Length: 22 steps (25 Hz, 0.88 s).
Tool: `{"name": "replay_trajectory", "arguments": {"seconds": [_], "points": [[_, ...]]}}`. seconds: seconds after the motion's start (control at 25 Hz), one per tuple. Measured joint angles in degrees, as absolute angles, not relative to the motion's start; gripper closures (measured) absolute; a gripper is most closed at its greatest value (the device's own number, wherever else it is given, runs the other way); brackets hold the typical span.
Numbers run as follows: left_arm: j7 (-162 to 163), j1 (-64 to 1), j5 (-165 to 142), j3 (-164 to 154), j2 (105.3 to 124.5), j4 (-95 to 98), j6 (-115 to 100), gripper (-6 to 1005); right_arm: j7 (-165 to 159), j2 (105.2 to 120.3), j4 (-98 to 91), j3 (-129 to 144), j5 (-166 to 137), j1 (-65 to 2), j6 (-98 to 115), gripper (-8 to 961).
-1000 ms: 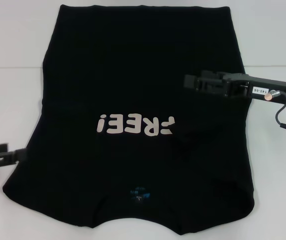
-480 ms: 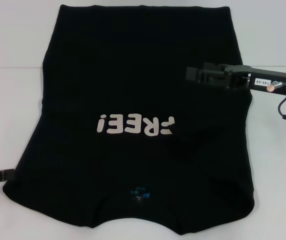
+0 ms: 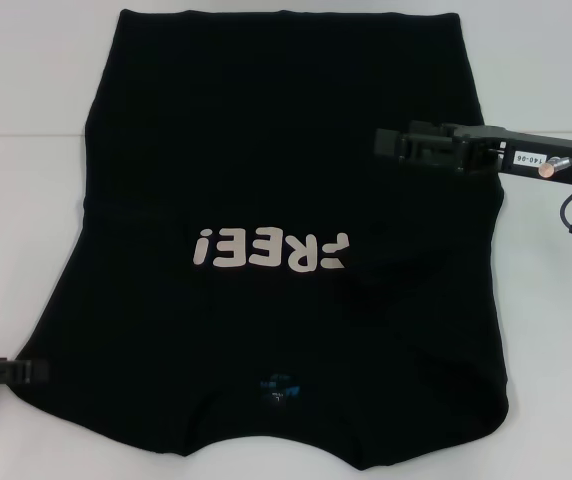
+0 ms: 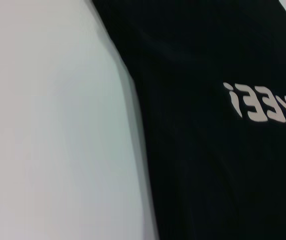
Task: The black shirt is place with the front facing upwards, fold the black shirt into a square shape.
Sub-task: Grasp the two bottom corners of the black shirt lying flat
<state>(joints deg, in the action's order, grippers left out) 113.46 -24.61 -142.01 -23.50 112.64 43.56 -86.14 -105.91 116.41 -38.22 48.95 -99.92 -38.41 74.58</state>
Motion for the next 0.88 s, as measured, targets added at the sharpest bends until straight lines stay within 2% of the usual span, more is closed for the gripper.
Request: {"name": "replay_trajectory", "arguments": {"seconds": [0.88], "points": [[113.7, -27.0, -142.6, -27.1, 112.7, 43.8, -88.0, 153, -106.5, 116.44, -38.3, 49.0, -100.2, -38.3, 74.7, 12]]}}
